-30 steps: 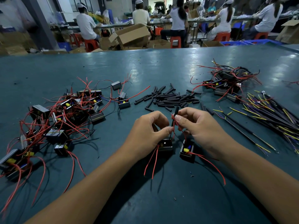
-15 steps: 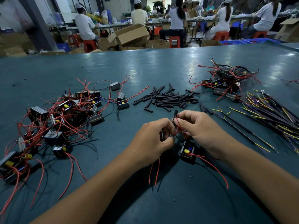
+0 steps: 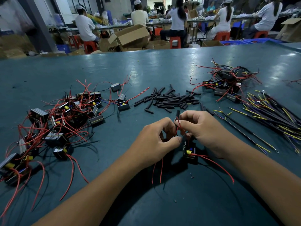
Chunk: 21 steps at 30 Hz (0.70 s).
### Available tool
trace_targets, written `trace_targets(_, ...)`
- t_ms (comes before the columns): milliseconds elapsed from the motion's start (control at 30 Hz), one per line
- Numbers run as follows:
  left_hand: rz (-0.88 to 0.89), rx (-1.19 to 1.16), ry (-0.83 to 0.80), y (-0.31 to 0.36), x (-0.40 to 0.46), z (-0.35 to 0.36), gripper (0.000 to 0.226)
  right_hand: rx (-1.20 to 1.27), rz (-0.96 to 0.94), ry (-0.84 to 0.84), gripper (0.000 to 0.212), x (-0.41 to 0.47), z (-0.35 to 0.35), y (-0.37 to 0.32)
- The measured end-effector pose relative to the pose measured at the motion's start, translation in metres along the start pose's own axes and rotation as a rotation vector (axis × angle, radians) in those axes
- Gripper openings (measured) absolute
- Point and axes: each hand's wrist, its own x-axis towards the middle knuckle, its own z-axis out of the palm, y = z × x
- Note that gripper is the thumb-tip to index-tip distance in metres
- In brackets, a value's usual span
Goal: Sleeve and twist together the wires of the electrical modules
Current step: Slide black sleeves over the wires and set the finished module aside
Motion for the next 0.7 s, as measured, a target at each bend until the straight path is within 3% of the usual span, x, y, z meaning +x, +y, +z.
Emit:
trace_targets(200, -0.025, 0.043, 0.033, 0.000, -0.001, 0.004, 0.032, -0.009, -0.006, 0.005, 0.008, 0.000, 0.000, 0.000)
trace_targets(567, -0.131, 0.025, 0.116, -0.001, 0.005, 0.010, 0.034, -0.038, -0.032, -0.037, 0.006, 0.000, -0.002, -0.003)
trace_targets(700, -0.159, -0.069, -0.013, -0.001, 0.005, -0.003, 0.027, -0.107, -0.061, -0.020, 0.009, 0.001, -0.001, -0.001)
